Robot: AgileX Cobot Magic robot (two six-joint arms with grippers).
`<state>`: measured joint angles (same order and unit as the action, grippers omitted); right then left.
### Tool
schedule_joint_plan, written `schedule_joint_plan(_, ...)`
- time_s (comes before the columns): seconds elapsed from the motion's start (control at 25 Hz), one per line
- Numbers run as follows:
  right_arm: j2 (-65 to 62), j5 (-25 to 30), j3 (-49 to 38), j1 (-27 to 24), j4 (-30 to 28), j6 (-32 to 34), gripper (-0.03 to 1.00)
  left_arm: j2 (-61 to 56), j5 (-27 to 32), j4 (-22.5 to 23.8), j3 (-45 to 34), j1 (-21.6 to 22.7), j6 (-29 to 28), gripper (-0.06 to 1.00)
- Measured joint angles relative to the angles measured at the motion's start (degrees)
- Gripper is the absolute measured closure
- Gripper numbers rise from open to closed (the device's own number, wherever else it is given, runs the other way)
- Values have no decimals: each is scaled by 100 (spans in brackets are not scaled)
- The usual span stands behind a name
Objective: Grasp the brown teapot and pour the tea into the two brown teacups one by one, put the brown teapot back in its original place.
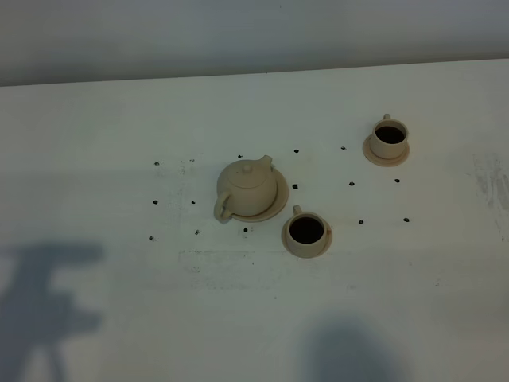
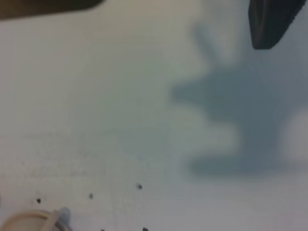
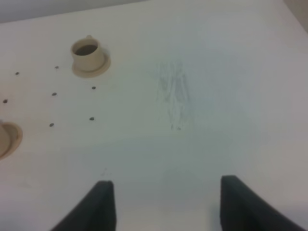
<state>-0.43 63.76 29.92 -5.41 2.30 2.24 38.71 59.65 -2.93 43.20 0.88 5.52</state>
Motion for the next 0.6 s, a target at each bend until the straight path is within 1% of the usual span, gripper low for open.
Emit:
schedule_joint_plan(0.12, 0, 0, 0, 0, 0, 0, 50, -627, 162, 0, -281, 0, -164, 54)
schedule_joint_plan(0.24, 0, 0, 0, 0, 0, 0, 50, -1227, 147, 0, -674, 0, -404, 54)
schedule_joint_plan(0.4, 0, 0, 0, 0, 0, 0, 50, -1917, 77, 0, -1196, 0, -502, 54)
schedule_joint_plan(0.6, 0, 0, 0, 0, 0, 0, 50, -2394, 23, 62, -1419, 0, -765, 54)
